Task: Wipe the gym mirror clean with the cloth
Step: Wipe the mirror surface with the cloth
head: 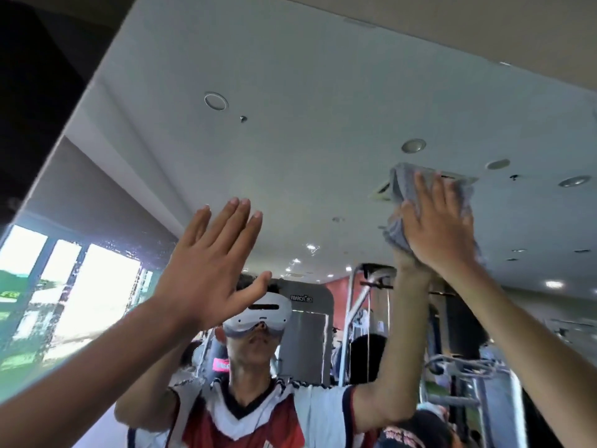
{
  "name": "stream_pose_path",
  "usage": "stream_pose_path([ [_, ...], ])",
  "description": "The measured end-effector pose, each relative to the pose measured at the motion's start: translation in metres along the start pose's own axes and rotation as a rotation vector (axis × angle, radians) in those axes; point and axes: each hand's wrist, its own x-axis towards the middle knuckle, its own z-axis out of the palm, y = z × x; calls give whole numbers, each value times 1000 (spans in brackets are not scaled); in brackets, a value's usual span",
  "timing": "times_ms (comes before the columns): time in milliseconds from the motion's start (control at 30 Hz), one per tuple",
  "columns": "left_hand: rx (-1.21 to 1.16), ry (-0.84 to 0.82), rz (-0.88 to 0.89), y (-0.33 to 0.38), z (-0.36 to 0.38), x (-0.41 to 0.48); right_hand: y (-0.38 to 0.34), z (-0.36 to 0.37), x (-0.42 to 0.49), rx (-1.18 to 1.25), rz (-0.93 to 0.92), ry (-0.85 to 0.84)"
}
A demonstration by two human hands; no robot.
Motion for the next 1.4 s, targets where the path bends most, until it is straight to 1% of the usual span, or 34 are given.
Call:
stream_pose_path([
  [67,-5,6,15,-4,0,1,-37,1,23,54,122,62],
  [133,-22,7,1,-6,2,-1,-77,3,32,68,103,107],
  [167,-24,9,-12,-5,2,-2,-93,2,29,58,35,98],
  [233,-34,22,-37,-6,4,-6,-115,5,8,1,-206,59],
  [300,-41,39,-41,-9,5,-11,-118,3,-23,-14,-488,-3],
  [333,-43,40,-31,-11,5,-14,-108,6,-38,-18,-593,-27],
  [367,-44,43,-22,-11,5,-16,-93,8,-49,-21,-650,-30],
  [400,-46,52,-20,-12,6,-18,-77,9,-53,-16,-652,-23],
  [433,-47,65,-22,-12,7,-19,-65,8,-50,-7,-596,-10],
  [500,-57,76,-46,-10,10,-21,-58,5,-23,4,-368,24],
  [567,-72,83,-56,-8,12,-21,-77,4,11,20,-118,72],
  [633,-72,88,-58,-9,13,-21,-110,6,25,36,39,122],
  [667,-71,88,-60,-10,13,-22,-125,8,19,45,49,132],
  [700,-72,85,-61,-11,14,-23,-137,13,5,41,0,132],
  [767,-71,84,-50,-12,15,-25,-149,15,-40,35,-244,98],
  [833,-66,92,-54,-12,15,-28,-132,17,-83,17,-504,37],
  [867,-64,93,-60,-11,14,-30,-113,18,-97,-8,-570,26],
  [900,-63,94,-66,-9,15,-32,-92,17,-101,-32,-581,20],
  [967,-67,89,-75,-7,15,-34,-58,9,-86,-84,-480,26],
  [1033,-75,93,-90,-7,13,-34,-49,2,-52,-85,-299,19],
  [1133,-94,87,-106,-5,13,-37,-83,3,-18,25,41,77],
  [1167,-97,85,-109,-5,12,-39,-100,6,-19,41,68,94],
  [1200,-97,78,-111,-5,12,-42,-115,12,-29,42,17,111],
  [1233,-97,73,-113,-5,12,-45,-128,17,-44,39,-97,116],
  [1300,-96,68,-119,-4,11,-54,-134,21,-86,30,-394,82],
  [1333,-101,66,-126,-3,11,-60,-125,23,-105,19,-509,70],
  [1367,-105,68,-134,0,11,-65,-110,24,-120,5,-573,59],
  [1400,-106,72,-141,2,11,-69,-92,25,-128,-4,-587,52],
])
